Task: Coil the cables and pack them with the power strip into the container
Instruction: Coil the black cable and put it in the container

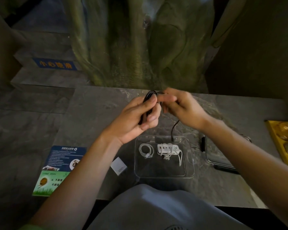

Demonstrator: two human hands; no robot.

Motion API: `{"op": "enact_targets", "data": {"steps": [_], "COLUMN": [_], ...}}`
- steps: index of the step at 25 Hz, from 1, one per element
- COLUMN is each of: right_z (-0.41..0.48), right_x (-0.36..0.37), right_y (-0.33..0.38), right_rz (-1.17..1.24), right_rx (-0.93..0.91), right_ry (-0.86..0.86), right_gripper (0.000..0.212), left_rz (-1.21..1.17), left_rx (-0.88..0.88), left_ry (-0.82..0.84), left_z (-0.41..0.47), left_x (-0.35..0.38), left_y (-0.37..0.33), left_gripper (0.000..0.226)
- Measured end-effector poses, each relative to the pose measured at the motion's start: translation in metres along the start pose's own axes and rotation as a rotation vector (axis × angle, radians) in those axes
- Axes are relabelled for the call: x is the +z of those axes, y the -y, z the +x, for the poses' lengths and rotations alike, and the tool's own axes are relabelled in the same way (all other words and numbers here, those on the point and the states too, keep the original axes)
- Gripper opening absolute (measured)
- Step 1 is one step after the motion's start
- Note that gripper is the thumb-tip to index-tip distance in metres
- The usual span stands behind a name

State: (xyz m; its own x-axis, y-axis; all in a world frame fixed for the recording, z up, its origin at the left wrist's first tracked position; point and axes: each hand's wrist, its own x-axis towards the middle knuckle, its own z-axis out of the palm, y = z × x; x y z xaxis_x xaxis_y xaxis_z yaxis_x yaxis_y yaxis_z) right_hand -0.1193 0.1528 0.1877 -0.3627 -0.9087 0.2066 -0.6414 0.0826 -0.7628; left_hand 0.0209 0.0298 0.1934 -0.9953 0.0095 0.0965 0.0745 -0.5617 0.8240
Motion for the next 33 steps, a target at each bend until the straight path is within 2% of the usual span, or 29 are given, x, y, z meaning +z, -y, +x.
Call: {"op": "enact_targets", "data": {"steps": [2, 4, 6, 8, 12, 14, 16, 18, 20, 22, 27, 30, 33], "right_z": [-0.003, -0.007, -0.01, -0.012, -0.012, -0.013, -0.014, -0.013, -0.01, -0.005, -0.001, -0.003, -0.007], "right_x": [0.019, 0.034, 0.042, 0.041, 0.027, 0.016, 0.002, -0.013, -0.027, -0.036, -0.027, -0.016, -0.002], "right_y": [-0.003, -0.001, 0.004, 0.005, 0.004, 0.004, 0.006, 0.01, 0.012, 0.01, 0.0, -0.004, -0.003], "right_rz": [0.001, -0.058, -0.106, -0.148, -0.305, -0.417, -0.485, -0.519, -0.485, -0.411, -0.248, -0.229, -0.284], "right_rx": [0.097, 0.17, 0.176, 0.165, 0.148, 0.129, 0.116, 0.097, 0.055, 0.011, -0.076, -0.061, -0.028], "right_ry": [0.04, 0.157, 0.259, 0.308, 0.324, 0.359, 0.349, 0.278, 0.214, 0.155, -0.022, -0.051, -0.128], "right_gripper": [0.013, 0.012, 0.014, 0.004, 0.015, 0.014, 0.012, 0.015, 0.026, 0.028, 0.017, 0.016, 0.015], "left_rz": [0.004, 0.064, 0.229, 0.458, 1.074, 1.174, 1.172, 1.103, 1.009, 0.826, 0.118, -0.318, -0.598], "left_rx": [0.09, 0.168, 0.21, 0.224, 0.103, 0.026, -0.023, -0.104, -0.234, -0.313, -0.238, -0.212, -0.193], "left_ry": [-0.083, -0.175, -0.29, -0.35, -0.311, -0.294, -0.249, -0.133, -0.035, -0.004, -0.008, 0.032, 0.116], "left_z": [0.003, 0.008, 0.014, 0.017, 0.015, 0.017, 0.015, 0.011, 0.005, 0.001, -0.003, -0.007, -0.011], "left_x": [0.002, 0.002, -0.002, -0.01, -0.017, -0.022, -0.028, -0.032, -0.03, -0.023, -0.011, -0.014, -0.015], "left_y": [0.004, 0.009, 0.014, 0.021, 0.026, 0.026, 0.024, 0.019, 0.014, 0.014, 0.012, 0.011, 0.016], "left_gripper": [0.038, 0.036, 0.036, 0.039, 0.042, 0.04, 0.032, 0.026, 0.03, 0.032, 0.031, 0.032, 0.03]}}
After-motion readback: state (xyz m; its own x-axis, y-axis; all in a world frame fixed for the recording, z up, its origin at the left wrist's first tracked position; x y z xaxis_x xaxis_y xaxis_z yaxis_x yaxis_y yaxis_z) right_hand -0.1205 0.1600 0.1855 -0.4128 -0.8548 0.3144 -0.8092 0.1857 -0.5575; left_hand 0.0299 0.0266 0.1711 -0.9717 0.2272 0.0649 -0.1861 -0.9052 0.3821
